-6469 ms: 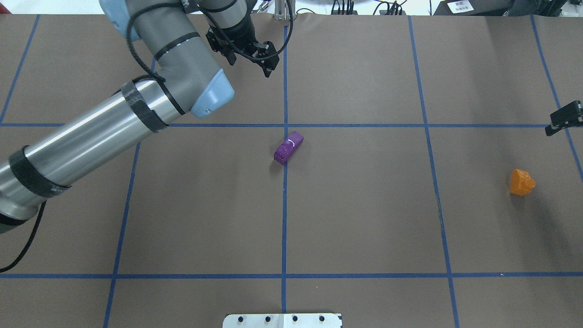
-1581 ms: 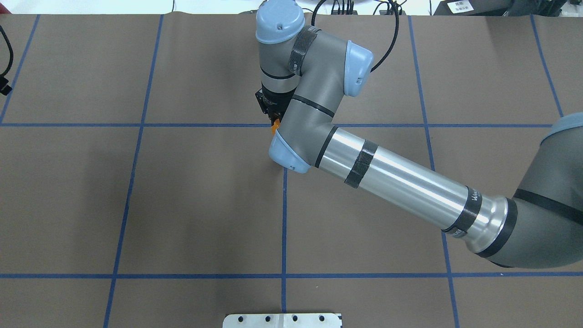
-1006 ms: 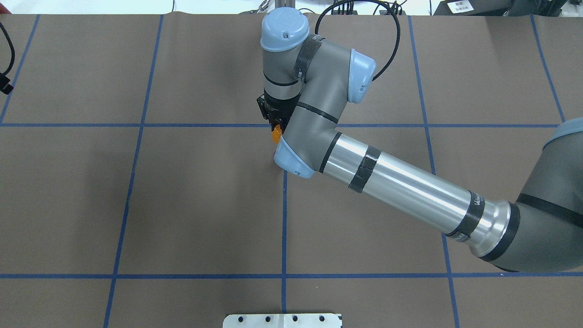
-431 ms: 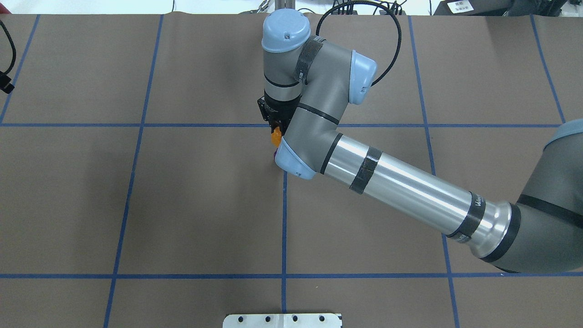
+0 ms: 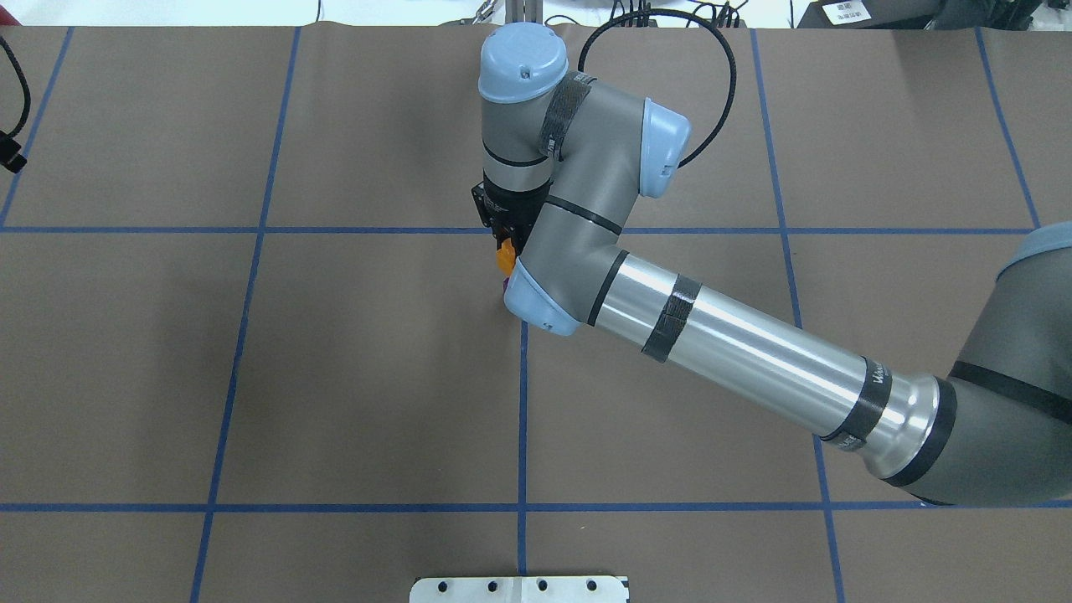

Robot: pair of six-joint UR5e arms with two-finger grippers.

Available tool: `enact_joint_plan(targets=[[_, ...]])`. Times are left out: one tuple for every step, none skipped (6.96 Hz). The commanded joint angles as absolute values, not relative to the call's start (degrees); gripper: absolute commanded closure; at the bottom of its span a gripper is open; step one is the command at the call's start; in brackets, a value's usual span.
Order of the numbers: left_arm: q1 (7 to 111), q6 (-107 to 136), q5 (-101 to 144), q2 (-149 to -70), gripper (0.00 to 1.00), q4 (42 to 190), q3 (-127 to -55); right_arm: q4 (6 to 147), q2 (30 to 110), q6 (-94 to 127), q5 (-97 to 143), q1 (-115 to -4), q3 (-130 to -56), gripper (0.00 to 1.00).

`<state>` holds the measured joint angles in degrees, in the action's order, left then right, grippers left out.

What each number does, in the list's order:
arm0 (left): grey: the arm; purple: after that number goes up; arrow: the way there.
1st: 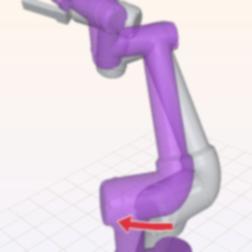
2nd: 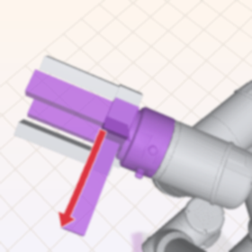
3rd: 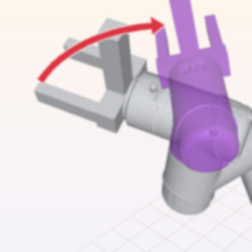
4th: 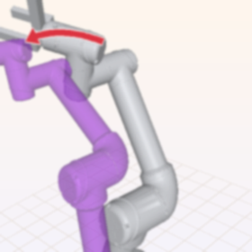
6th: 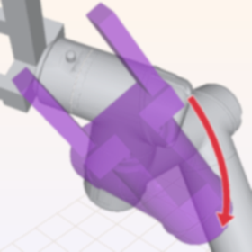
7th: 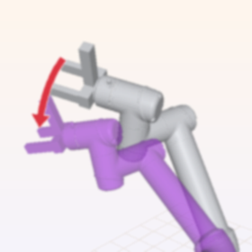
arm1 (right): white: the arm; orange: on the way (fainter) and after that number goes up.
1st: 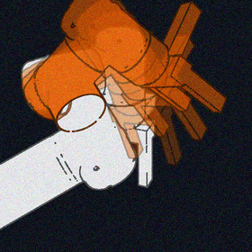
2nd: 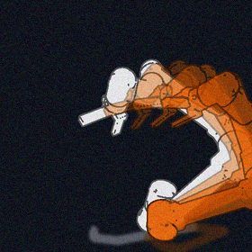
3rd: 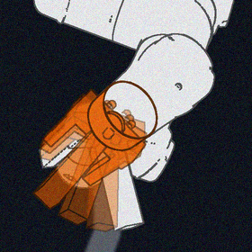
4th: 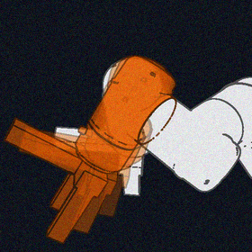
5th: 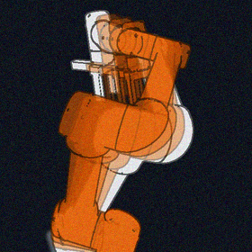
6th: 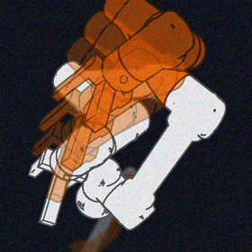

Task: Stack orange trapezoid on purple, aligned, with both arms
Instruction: 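Align and lower the orange block onto the purple block with the right gripper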

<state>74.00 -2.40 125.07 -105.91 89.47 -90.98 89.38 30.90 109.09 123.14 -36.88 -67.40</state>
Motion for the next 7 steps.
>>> enact_joint_plan(targets=[[73.92,-2.20,125.07,-106.00,0.00,89.47,-90.88,89.38,31.55,109.16,123.13,-36.74,-67.59,1.00],[73.92,-2.20,125.07,-106.00,0.00,89.47,-90.79,89.38,32.07,109.16,123.13,-36.74,-68.20,1.00],[73.92,-2.11,125.07,-106.00,0.00,89.47,-90.79,89.30,32.60,109.16,123.13,-36.39,-68.55,1.00],[73.92,-2.11,125.07,-106.00,0.00,89.47,-90.79,89.30,32.87,109.16,123.13,-36.21,-68.90,1.00],[73.92,-2.20,125.07,-106.00,0.00,89.47,-90.70,89.30,32.78,109.16,123.05,-36.21,-68.99,1.00],[73.92,-2.37,125.07,-106.17,0.00,89.47,-90.44,89.30,32.78,109.16,123.13,-36.12,-68.99,1.00],[73.92,-2.37,125.07,-106.17,0.00,89.47,-90.44,89.21,32.78,109.16,123.05,-35.95,-68.91,1.00]])
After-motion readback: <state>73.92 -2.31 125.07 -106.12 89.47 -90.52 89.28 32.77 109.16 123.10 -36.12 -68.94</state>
